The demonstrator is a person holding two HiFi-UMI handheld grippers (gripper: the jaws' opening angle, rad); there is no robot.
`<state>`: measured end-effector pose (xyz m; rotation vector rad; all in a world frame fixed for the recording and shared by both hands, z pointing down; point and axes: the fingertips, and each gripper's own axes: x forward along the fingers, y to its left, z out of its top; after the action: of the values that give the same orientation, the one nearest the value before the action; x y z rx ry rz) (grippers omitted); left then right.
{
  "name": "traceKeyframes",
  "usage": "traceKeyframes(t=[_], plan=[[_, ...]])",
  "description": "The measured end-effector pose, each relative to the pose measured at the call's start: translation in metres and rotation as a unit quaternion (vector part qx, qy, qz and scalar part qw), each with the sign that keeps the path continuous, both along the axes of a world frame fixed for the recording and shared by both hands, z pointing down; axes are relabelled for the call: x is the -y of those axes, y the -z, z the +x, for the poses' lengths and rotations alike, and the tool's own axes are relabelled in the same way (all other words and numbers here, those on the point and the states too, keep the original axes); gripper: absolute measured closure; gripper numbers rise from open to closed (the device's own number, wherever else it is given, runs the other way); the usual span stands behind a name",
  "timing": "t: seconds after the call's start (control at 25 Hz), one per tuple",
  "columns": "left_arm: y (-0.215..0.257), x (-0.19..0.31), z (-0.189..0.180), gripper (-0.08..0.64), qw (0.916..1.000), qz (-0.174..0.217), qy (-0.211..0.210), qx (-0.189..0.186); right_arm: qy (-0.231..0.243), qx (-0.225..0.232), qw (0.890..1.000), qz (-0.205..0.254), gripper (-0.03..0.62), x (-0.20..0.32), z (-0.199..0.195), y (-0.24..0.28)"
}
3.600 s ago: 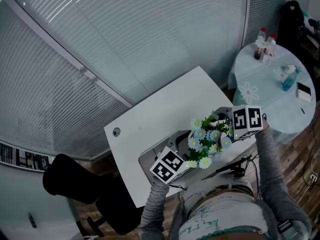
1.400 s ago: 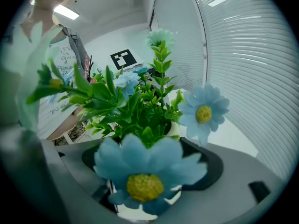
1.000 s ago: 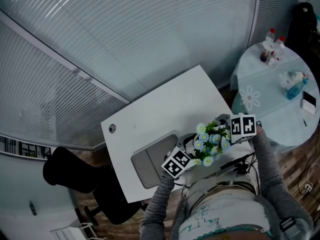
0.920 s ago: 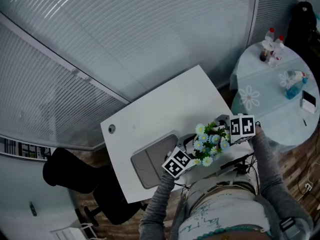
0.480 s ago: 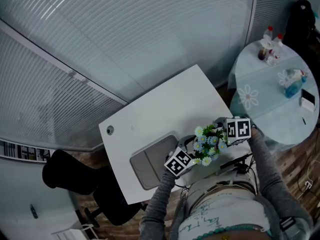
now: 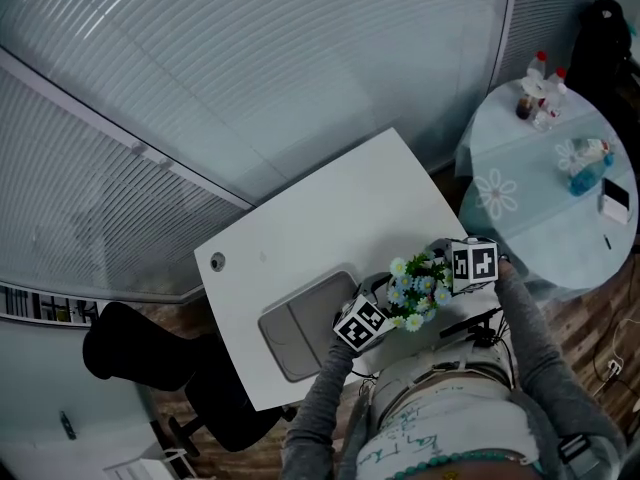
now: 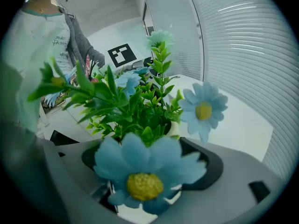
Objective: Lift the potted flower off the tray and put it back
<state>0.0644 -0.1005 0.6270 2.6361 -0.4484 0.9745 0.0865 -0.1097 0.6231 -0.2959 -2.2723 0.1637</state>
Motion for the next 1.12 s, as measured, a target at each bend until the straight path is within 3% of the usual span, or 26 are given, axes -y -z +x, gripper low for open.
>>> traceKeyframes(t=[0.32, 1.12], plan=[[-0.016, -0.002, 0.0, 0.114, 0.9998, -0.016, -0.002, 0.007, -0.006, -0.005, 1.0, -0.009, 0.21, -0.003, 0.0, -0.012], [-0.03, -0.004, -0.001, 0.114, 0.9996, -0.011, -0.011, 0.023, -0.013, 0.012, 1.0, -0.017, 0.212, -0.005, 0.001, -0.03]])
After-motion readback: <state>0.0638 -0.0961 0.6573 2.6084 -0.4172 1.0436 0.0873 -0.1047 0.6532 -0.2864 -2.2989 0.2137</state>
